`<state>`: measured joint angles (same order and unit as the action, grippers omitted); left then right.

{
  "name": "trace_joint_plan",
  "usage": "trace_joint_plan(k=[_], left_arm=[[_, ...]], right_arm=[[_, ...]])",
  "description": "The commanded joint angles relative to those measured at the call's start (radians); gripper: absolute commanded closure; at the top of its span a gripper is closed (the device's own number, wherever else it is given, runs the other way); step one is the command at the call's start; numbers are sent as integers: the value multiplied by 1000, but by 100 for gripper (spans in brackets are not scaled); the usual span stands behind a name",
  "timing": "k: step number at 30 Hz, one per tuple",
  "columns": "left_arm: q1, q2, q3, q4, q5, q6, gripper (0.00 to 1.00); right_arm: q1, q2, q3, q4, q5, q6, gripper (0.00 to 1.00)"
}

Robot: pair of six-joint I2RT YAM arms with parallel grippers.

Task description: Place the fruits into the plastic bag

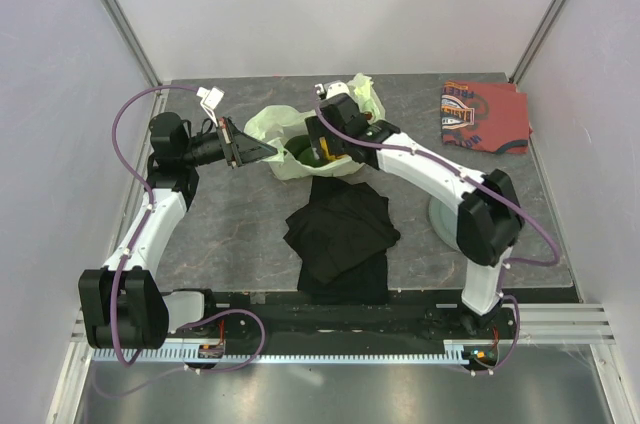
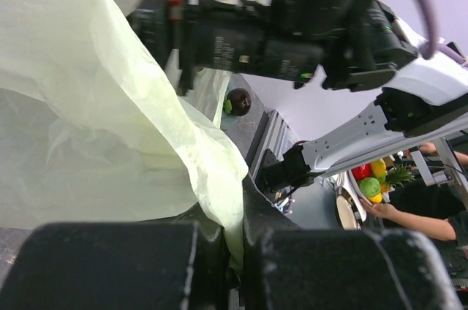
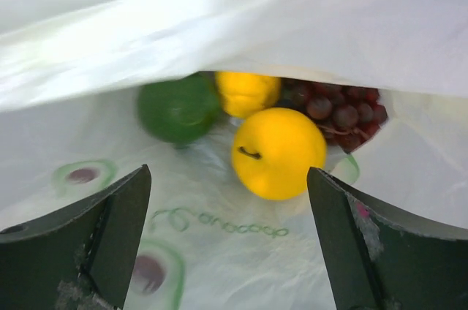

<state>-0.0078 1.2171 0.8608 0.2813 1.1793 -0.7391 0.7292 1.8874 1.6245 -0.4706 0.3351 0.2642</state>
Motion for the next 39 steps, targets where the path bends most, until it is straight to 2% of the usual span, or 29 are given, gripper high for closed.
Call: trace_joint_plan(k=[1,12,17,20,21,27,32,35,39], left_arm=[[0,-4,32,15,2,18,98],[0,-2,32,15,3,18,98],[0,-4,32,15,2,18,98],[0,-4,32,15,0,18,98],[0,-5,32,15,3,18,99],[0,-4,30,15,0,18,98],[0,-4,32,15,0,18,98],[0,-4,32,15,0,18,99],[0,-2,30,15,0,18,98]], right_arm=[[51,-184,-80,222,-143,-71,6],[75,-528,-380,584,-356,-135,7],[70,-668,-462,633,-318,-146,6],[32,-720,-480,581,-171,-129,6],[-6,-750,-491,560,-78,-112,5],[-220,-898,-647,478,142,67,2],[-286,-958,-747,408,367,145,2],[-355,-933,-767,293,383,263,2],[-451,-825,-738,74,352,400,2]])
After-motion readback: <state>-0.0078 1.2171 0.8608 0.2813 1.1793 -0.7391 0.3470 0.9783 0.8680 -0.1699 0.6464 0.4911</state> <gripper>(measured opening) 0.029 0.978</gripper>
